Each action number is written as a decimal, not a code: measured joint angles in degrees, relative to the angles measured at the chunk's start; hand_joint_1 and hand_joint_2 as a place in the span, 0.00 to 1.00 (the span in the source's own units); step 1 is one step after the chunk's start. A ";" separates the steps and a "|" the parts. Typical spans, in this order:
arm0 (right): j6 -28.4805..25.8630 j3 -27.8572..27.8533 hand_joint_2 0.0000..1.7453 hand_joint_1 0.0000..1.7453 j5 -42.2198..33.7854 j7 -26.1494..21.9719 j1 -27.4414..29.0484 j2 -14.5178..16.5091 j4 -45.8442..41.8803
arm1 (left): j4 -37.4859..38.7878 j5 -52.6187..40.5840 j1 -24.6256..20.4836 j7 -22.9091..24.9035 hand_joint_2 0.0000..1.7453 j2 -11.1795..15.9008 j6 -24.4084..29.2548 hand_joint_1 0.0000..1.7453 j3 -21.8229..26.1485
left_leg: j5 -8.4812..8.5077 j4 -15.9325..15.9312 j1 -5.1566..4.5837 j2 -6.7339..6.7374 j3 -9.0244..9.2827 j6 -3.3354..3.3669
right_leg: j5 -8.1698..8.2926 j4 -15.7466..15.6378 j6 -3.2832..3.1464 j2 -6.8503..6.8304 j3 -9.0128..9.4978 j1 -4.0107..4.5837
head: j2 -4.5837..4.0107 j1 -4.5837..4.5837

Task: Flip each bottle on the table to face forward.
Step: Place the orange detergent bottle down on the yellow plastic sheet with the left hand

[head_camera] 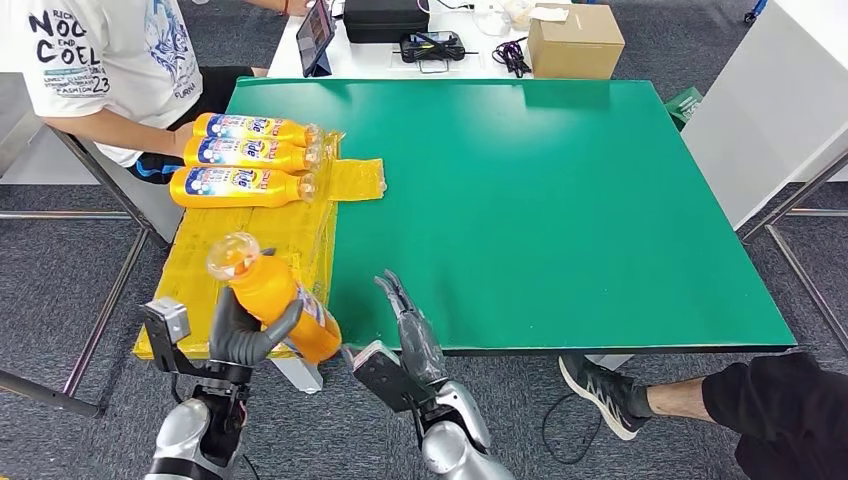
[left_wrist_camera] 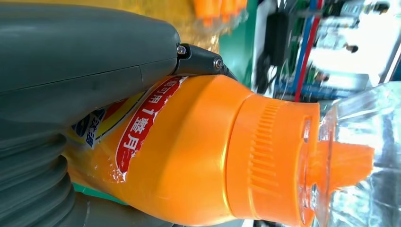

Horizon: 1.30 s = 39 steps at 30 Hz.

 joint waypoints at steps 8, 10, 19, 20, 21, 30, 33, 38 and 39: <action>-6.41 -1.05 0.00 0.00 -3.44 -6.18 1.96 -0.25 -9.89 | -1.76 -24.48 -4.38 -3.33 1.00 0.41 19.06 1.00 2.56 | 0.04 0.01 0.01 -0.02 0.00 0.00 | 0.01 0.01 0.00 -0.01 -0.01 0.01 | 0.00 -0.01; -7.60 -1.07 0.00 0.00 -4.17 -7.07 2.39 -0.33 -14.04 | -1.50 -37.34 -6.79 -3.33 1.00 0.89 26.72 1.00 2.20 | 0.04 0.01 0.01 -0.01 0.00 0.00 | 0.02 0.01 0.01 -0.01 0.00 0.00 | 0.00 -0.01; -9.85 -0.96 0.00 0.00 -5.92 -9.88 3.10 -0.39 -22.98 | 1.38 -53.65 -13.10 -1.44 1.00 2.38 33.91 1.00 -0.15 | 0.05 0.03 -0.01 -0.05 -0.01 0.01 | 0.03 0.00 0.01 -0.03 -0.04 0.00 | 0.00 -0.01; -10.06 -0.90 0.00 0.00 -6.39 -10.27 3.10 -0.42 -23.91 | 2.77 -57.56 -14.42 -0.85 1.00 2.84 34.14 1.00 -0.99 | 0.05 0.03 -0.01 -0.06 -0.01 0.01 | 0.03 0.00 0.01 -0.04 -0.04 0.00 | 0.00 -0.01; -9.94 -0.83 0.00 0.00 -6.89 -10.43 3.10 -0.44 -24.89 | 4.67 -61.53 -16.06 -0.39 1.00 3.39 33.92 1.00 -2.06 | 0.05 0.03 -0.01 -0.05 -0.01 0.01 | 0.03 0.01 0.01 -0.03 -0.03 0.00 | 0.00 0.00; -4.80 1.10 0.00 0.00 -9.54 -10.32 2.95 -0.98 -28.31 | 28.11 -72.22 -31.43 -4.33 1.00 9.93 22.23 1.00 -14.65 | 0.11 0.03 0.01 0.21 0.04 -0.05 | 0.11 0.04 -0.02 0.12 -0.04 0.01 | 0.00 0.00; -3.75 2.00 0.00 0.00 -9.74 -10.36 2.98 -1.28 -28.03 | 35.41 -73.87 -36.06 -4.23 1.00 12.10 18.77 1.00 -19.81 | 0.11 0.02 0.02 0.21 0.04 -0.05 | 0.11 0.06 -0.02 0.12 -0.04 0.01 | 0.00 0.01; -2.65 2.66 0.00 0.00 -10.29 -10.47 2.94 -1.40 -26.74 | 44.03 -73.41 -41.10 -4.51 1.00 14.26 13.67 1.00 -25.64 | 0.11 0.02 0.02 0.20 0.02 -0.05 | 0.10 0.07 -0.02 0.12 -0.04 0.01 | 0.00 0.02; -2.52 2.75 0.00 0.00 -10.31 -10.47 2.92 -1.41 -26.42 | 45.28 -73.42 -41.76 -4.51 1.00 14.60 12.89 1.00 -26.64 | 0.11 0.02 0.02 0.19 0.01 -0.05 | 0.09 0.06 -0.02 0.12 -0.04 0.01 | 0.00 0.02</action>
